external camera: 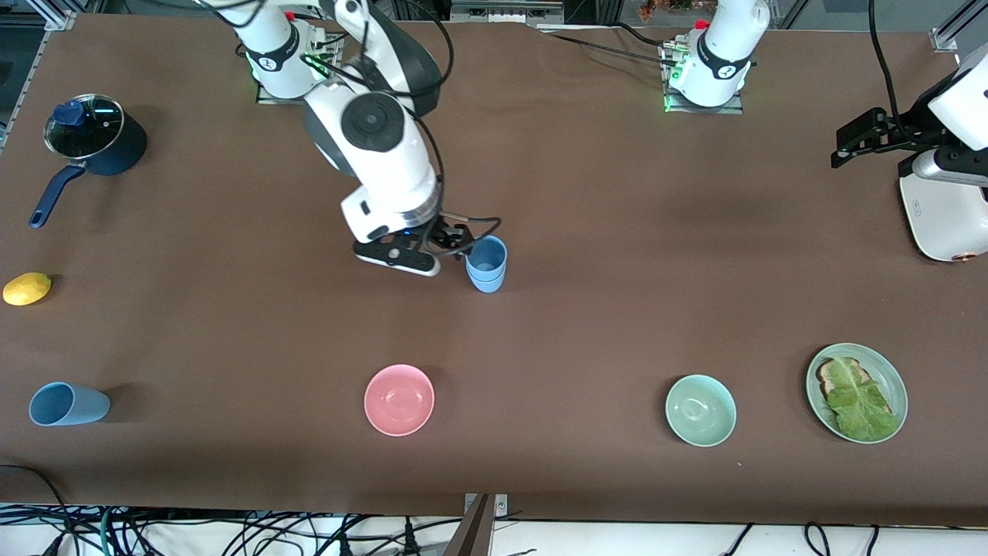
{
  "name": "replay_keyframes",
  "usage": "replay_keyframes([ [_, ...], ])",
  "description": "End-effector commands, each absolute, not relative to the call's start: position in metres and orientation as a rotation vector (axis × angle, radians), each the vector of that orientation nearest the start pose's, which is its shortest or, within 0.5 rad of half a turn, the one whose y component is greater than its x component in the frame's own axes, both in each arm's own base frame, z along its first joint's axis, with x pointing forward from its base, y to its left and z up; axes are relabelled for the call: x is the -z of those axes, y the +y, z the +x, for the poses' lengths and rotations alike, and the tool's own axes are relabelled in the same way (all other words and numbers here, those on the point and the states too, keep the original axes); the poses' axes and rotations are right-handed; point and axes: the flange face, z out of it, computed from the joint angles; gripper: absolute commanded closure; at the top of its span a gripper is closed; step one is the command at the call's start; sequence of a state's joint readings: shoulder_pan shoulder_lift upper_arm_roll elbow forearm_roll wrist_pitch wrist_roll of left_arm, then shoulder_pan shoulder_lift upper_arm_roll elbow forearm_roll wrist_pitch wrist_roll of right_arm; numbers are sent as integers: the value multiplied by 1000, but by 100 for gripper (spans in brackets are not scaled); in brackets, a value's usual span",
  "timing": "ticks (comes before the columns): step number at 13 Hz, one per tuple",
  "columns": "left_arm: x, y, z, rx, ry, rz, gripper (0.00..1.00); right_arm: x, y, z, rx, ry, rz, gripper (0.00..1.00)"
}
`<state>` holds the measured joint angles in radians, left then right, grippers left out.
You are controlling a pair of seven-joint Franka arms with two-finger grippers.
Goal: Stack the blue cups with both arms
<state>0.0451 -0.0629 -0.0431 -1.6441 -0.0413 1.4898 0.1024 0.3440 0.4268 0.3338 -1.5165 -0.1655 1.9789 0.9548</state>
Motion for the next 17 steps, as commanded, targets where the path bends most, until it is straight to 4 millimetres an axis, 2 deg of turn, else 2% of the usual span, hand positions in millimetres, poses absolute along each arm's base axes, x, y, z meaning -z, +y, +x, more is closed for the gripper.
replay_keyframes([
  [1,-621,-3,525,-143,191,-3201,0,-480,344,563,118,256,-3165,0],
  [3,-621,-4,525,-143,194,-3200,0,-502,298,570,55,129,-3204,0],
  [5,-621,-4,525,-143,191,-3200,0,-532,241,577,1,29,-3169,0],
  [7,-621,-4,525,-144,186,-3199,0,-548,181,583,-70,-102,-3137,0],
  [8,-621,-3,525,-144,184,-3199,0,-552,160,584,-82,-155,-3094,0],
  [9,-621,-3,525,-144,183,-3196,0,-557,124,585,-81,-151,-3078,0],
  [10,-621,-3,525,-144,186,-3196,0,-557,89,582,-88,-136,-3072,0],
  [12,-619,-3,526,-149,188,-3195,0,-561,38,559,-88,-68,-3063,0],
  [14,-618,-2,526,-151,187,-3193,0,-581,6,539,-78,-1,-3071,0],
  [15,-618,-2,526,-151,187,-3193,0,-595,-3,528,-105,5,-3112,0],
  [16,-618,-2,526,-151,187,-3193,0,-604,-11,526,-108,0,-3177,0],
  [17,-619,-2,526,-149,188,-3193,0,-604,-12,524,-132,8,-3177,0],
])
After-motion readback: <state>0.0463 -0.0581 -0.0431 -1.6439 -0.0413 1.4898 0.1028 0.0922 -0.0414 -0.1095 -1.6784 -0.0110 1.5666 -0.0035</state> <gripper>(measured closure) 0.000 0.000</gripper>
